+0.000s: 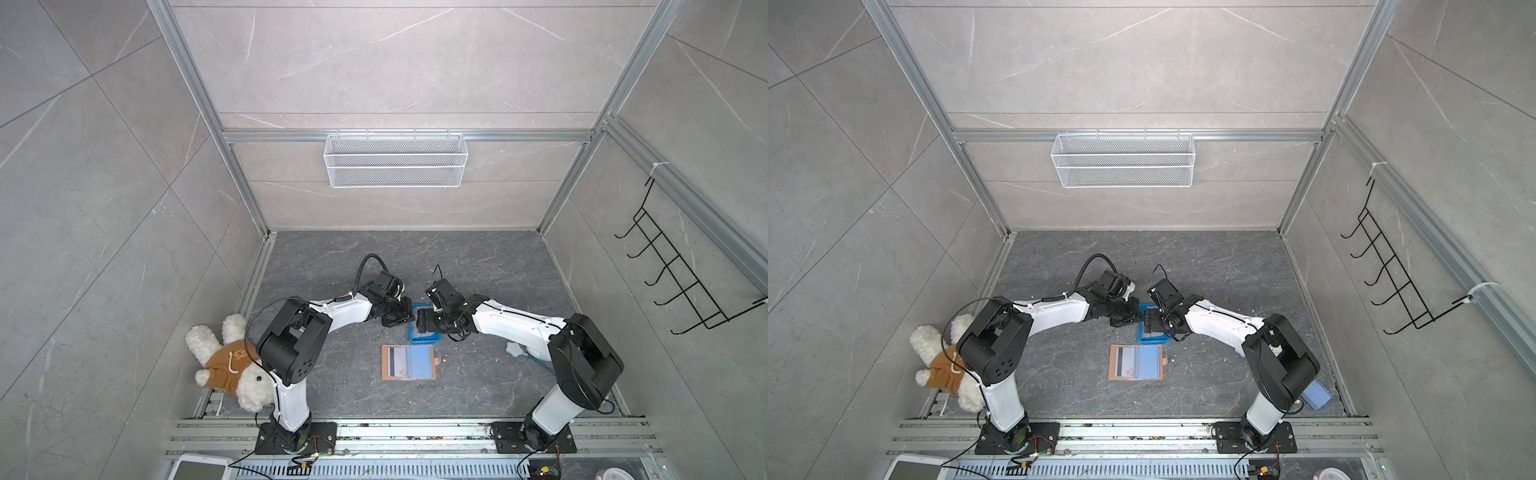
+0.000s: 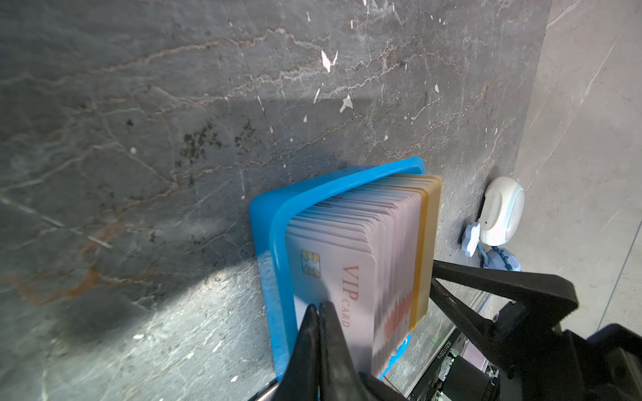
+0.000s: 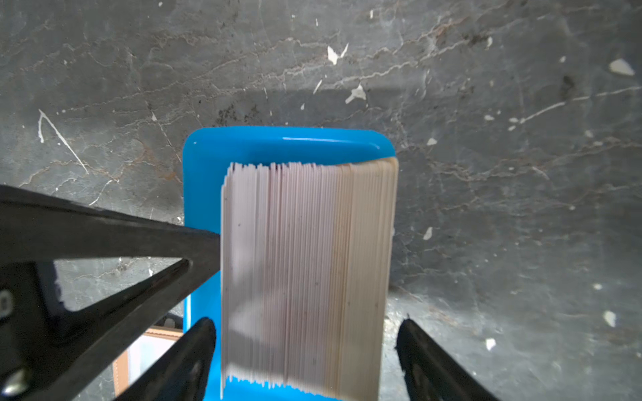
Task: Insert credit cards into a card holder
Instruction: Pick up the credit card from the storage box.
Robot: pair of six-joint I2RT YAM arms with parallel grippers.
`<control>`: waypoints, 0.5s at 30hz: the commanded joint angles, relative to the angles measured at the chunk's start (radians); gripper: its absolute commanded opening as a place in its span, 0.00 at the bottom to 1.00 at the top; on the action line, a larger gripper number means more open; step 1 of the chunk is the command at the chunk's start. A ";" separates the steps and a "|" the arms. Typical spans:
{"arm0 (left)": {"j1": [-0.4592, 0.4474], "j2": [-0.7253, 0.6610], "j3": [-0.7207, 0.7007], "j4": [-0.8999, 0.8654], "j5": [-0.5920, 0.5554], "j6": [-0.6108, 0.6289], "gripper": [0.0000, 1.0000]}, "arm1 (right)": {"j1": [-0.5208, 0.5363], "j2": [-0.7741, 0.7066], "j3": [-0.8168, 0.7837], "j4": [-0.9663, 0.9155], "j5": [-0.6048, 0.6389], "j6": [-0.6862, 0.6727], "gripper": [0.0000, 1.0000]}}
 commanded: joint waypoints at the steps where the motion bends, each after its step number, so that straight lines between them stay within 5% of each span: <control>1: 0.000 0.005 0.025 -0.016 -0.008 0.019 0.05 | 0.007 0.020 0.007 0.008 -0.006 0.010 0.84; 15: 0.001 0.000 0.009 -0.023 -0.019 0.025 0.03 | 0.008 -0.037 0.014 -0.052 0.081 0.017 0.83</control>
